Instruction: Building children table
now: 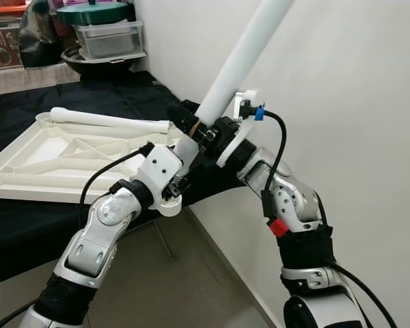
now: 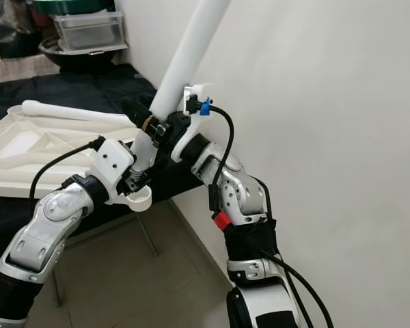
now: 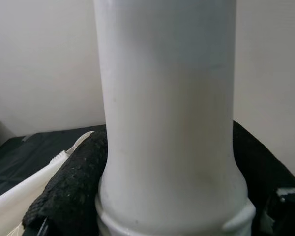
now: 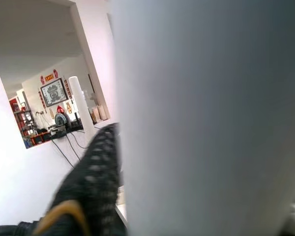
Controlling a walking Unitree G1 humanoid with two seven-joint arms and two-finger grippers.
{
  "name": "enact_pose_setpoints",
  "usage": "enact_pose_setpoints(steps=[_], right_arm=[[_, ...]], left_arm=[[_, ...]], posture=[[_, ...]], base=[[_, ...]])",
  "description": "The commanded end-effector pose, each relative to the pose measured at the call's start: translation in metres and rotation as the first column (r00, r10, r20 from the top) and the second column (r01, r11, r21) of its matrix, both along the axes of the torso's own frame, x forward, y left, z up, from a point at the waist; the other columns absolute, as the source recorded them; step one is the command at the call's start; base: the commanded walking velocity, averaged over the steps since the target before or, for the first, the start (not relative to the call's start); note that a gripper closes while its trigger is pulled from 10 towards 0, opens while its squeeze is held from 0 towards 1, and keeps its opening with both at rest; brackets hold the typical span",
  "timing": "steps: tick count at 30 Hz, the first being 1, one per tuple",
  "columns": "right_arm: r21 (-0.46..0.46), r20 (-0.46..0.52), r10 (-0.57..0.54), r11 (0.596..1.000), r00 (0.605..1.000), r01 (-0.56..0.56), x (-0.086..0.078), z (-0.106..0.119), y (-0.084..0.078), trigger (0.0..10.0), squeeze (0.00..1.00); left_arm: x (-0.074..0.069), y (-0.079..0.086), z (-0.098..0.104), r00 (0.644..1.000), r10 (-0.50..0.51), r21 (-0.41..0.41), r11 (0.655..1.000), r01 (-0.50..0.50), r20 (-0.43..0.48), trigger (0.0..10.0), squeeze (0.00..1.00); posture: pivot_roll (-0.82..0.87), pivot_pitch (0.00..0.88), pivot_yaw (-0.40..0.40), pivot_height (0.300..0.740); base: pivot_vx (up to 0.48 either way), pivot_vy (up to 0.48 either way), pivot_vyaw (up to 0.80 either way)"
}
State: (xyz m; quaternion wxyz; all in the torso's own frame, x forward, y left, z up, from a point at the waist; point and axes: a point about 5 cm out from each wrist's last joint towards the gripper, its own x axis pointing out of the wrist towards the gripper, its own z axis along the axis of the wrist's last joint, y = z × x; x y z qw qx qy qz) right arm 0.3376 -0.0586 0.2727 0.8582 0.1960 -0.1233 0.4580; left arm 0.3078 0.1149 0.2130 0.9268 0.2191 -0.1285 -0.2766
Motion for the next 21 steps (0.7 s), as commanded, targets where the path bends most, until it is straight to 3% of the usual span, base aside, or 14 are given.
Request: enact_pose_setpoints(steps=[1,15,16,17,18,21], right_arm=[[0.011,0.017,0.002,1.000,1.000,-0.003,-0.0007,0.0055,0.0021,10.0,0.00],[0.032,0.021,-0.038,0.999,0.999,0.037,0.0045,0.0115,-0.0026,10.0,0.00],[0.033,0.019,-0.033,0.999,0.999,0.032,0.0043,0.0115,-0.0024,6.2,0.00],[0.033,0.019,-0.029,0.999,0.999,0.028,0.0040,0.0114,-0.0021,6.2,0.00],[0.034,0.019,-0.025,0.999,1.000,0.025,0.0035,0.0111,-0.0018,0.0,0.00],[0.032,0.018,-0.016,0.999,1.000,0.016,0.0022,0.0099,-0.0001,0.0,0.00]], left_arm=[[-0.0013,-0.0029,0.0001,1.000,-0.019,0.029,0.999,0.019,0.017,10.0,0.00],[-0.0022,-0.0048,0.0006,0.999,-0.029,0.037,0.999,0.028,0.029,10.0,0.00],[-0.0023,-0.0052,0.0003,0.999,-0.031,0.037,0.999,0.030,0.029,10.0,0.00],[-0.0024,-0.0054,0.0002,0.999,-0.032,0.037,0.999,0.031,0.030,10.0,0.00],[-0.0023,-0.0053,0.0004,0.999,-0.031,0.040,0.999,0.030,0.033,10.0,0.00],[-0.0014,-0.0039,0.0018,0.999,-0.026,0.044,0.999,0.024,0.042,10.0,0.00]], posture=[[0.09,0.002,-0.040,0.740],[0.09,0.001,-0.040,0.740],[0.08,0.002,-0.041,0.740],[0.08,0.002,-0.041,0.740],[0.09,0.004,-0.042,0.740],[0.08,0.004,-0.040,0.740]], base=[[0.000,0.000,0.00],[0.000,0.000,0.00],[0.000,0.000,0.00],[0.000,0.000,0.00],[0.000,0.000,0.00],[0.000,0.000,0.00]])
